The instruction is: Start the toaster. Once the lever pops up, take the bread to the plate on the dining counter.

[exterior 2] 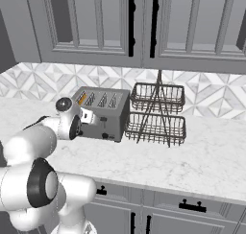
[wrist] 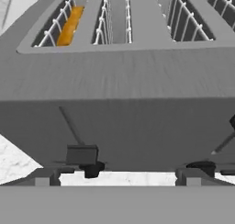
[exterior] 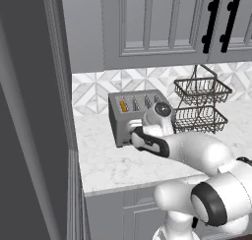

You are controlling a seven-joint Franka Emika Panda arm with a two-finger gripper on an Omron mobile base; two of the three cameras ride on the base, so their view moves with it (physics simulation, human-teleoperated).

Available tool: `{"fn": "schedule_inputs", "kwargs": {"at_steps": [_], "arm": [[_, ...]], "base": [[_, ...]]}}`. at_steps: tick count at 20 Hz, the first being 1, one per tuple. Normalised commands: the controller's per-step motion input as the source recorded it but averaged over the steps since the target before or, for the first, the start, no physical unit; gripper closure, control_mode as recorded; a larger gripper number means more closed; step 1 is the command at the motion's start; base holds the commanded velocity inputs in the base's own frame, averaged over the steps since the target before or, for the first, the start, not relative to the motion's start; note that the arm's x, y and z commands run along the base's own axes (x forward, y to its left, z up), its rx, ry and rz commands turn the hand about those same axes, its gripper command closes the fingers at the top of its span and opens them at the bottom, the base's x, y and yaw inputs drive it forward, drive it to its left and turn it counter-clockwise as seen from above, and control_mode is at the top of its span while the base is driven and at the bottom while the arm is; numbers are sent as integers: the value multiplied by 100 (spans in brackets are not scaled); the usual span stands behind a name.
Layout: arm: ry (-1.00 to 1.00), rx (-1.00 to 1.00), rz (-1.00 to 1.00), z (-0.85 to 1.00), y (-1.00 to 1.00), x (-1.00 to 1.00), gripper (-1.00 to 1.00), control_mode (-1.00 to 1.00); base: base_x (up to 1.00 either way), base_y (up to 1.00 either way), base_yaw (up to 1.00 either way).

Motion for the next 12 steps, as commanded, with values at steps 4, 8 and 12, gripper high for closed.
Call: {"fn": "schedule_inputs", "kwargs": {"at_steps": [4, 8, 12], "arm": [[-8, 0, 0, 74, 10, -20, -100, -100], [-12, 0, 0, 76, 34, -16, -100, -100], [-20, 0, 0, 66, 39, -8, -100, -100]], "base": [[0, 0, 0], [0, 0, 0], [0, 0, 0]]}}
